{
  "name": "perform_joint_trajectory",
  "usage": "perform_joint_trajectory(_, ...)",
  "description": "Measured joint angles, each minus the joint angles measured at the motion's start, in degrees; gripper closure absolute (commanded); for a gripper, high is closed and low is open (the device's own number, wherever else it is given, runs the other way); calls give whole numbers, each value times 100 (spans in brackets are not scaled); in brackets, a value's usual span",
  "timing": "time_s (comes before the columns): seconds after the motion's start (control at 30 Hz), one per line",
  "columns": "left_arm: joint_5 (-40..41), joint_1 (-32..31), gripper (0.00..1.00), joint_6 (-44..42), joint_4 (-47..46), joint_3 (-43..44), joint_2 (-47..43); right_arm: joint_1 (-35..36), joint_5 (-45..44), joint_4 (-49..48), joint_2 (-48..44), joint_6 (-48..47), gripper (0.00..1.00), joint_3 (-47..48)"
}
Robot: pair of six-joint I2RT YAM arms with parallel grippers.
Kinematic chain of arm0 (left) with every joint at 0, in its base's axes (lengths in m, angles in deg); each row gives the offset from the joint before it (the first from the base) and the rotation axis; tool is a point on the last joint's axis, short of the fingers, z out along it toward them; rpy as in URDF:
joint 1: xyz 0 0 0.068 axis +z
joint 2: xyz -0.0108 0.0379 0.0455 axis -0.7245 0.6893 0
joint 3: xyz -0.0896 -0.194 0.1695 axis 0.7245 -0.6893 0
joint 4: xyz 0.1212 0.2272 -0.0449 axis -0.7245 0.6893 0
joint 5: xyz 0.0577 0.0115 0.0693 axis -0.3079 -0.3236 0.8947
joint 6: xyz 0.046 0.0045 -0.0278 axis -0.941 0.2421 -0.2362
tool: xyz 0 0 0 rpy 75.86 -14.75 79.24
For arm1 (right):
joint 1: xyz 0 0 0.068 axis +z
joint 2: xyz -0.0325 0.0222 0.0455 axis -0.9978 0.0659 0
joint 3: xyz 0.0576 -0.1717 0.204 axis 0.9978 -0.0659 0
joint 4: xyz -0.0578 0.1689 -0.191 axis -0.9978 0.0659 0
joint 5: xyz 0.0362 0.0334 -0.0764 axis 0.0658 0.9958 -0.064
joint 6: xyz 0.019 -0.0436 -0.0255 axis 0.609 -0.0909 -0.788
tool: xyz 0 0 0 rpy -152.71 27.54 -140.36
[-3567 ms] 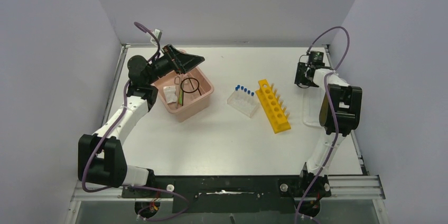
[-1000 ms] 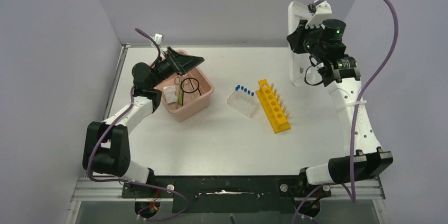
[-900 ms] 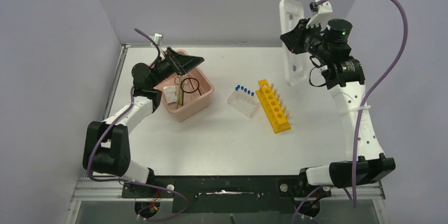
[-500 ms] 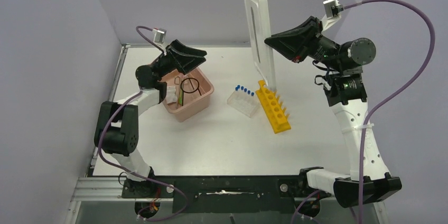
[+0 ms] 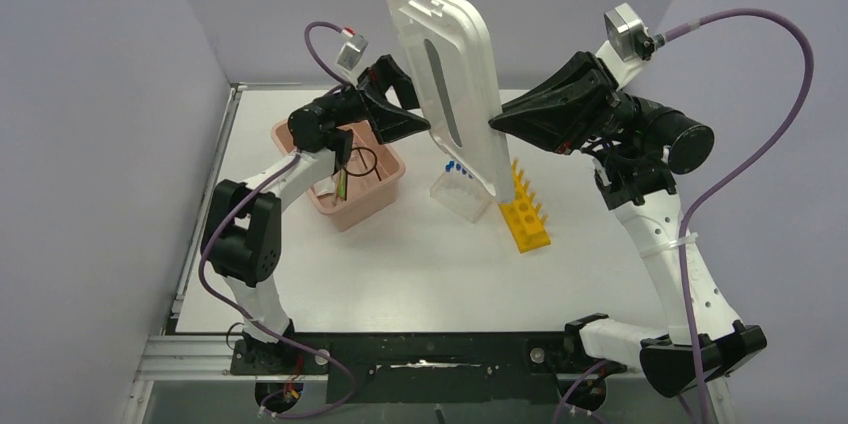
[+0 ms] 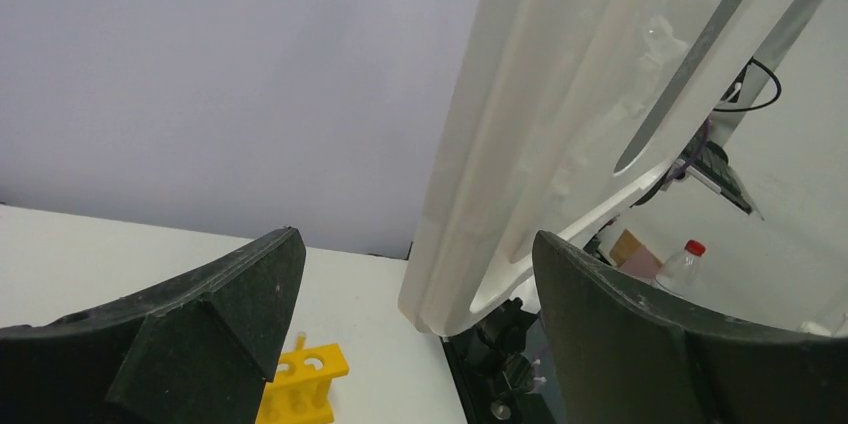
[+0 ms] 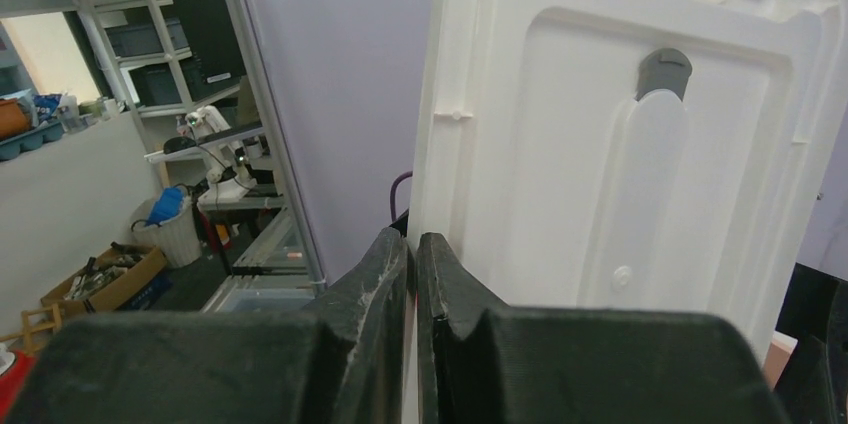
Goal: Organize the chemistry lab equipment
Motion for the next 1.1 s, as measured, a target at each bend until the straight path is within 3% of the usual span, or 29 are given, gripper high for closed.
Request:
perform_joint_trajectory(0.4, -251, -356, 15, -188, 2, -304, -492, 0, 33, -415, -63, 284, 100, -33)
perform_joint_trajectory(0.53, -304, -529, 22, -238, -4, -304, -881, -2, 4, -496, -63, 358, 100, -96)
perform_joint_trajectory(0.63, -337, -601, 43, -282, -4, -304, -1119, -15, -24, -544, -59, 437, 100, -138)
perform_joint_trajectory(0.8, -332, -529, 86, -343, -13, -398, -1469, -192, -168, -837, -52, 645, 99, -175)
perform_joint_trajectory(0.83, -334, -529, 92, -348, -9, -426, -1526, -260, -188, -931, -52, 732, 92, -195)
perform_joint_trajectory(0.93, -363, -531, 100, -348, -9, -535, -1663, -448, -304, -1191, -35, 944, 51, -302)
perform_joint_trajectory(0.97, -354, -518, 100, -358, -11, -570, -1696, -564, -380, -1294, -31, 979, 41, -398)
perform_joint_trajectory(1.03, -330, -455, 100, -369, -13, -632, -1746, -785, -507, -1403, -20, 1080, 30, -577)
perform_joint_trajectory(1.1, -225, -317, 100, -337, -17, -678, -1757, -1036, -651, -1427, -13, 1088, 26, -800)
